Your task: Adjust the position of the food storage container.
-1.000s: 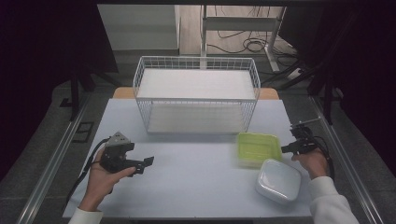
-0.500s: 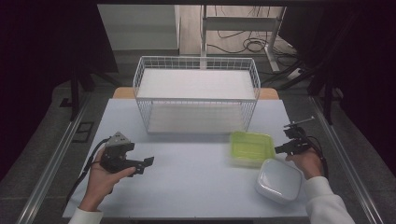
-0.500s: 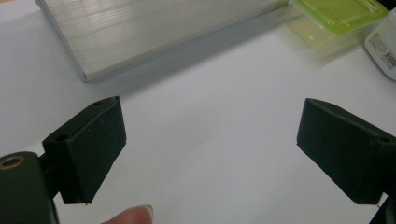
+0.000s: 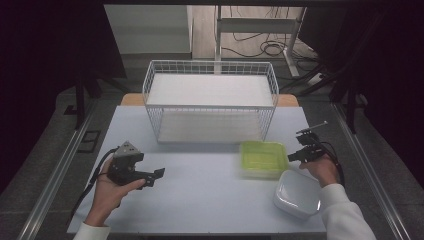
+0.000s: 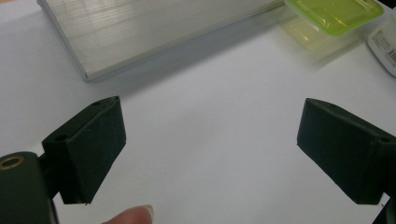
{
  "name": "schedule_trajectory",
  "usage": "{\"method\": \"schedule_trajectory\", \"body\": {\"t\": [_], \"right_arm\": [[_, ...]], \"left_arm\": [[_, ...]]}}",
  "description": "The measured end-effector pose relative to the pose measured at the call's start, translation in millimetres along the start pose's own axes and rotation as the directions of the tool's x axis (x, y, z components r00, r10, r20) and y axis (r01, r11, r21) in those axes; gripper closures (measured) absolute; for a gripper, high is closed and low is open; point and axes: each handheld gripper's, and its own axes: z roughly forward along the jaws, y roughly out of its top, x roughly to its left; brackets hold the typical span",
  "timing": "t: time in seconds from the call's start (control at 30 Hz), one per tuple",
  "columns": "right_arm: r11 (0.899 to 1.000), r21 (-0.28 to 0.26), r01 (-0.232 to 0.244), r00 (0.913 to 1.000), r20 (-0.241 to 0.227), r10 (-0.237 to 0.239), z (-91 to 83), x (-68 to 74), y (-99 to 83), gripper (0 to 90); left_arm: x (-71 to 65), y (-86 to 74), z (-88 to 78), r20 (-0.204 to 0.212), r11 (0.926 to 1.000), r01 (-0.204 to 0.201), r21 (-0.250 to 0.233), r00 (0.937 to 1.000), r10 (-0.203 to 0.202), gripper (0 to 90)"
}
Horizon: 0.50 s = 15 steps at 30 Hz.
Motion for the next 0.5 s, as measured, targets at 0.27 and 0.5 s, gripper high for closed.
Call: {"method": "schedule_trajectory", "body": {"t": [0.27, 0.5], "right_arm": [[1.0, 0.002, 0.02, 0.9998, 0.005, -0.02, -1.2, 9.0, 4.1, 89.4], [0.999, 0.016, 0.028, 0.9996, 0.006, -0.028, 0.4, 14.4, 6.5, 89.3]], "left_arm": [[0.4, 0.0, -0.3, -0.001, 1.0, -0.001, 0.0, 1.0, 0.001, 7.4], [-0.1, 0.0, 1.9, 0.0, 1.0, -0.004, 0.006, 1.0, 0.004, 7.4]]}}
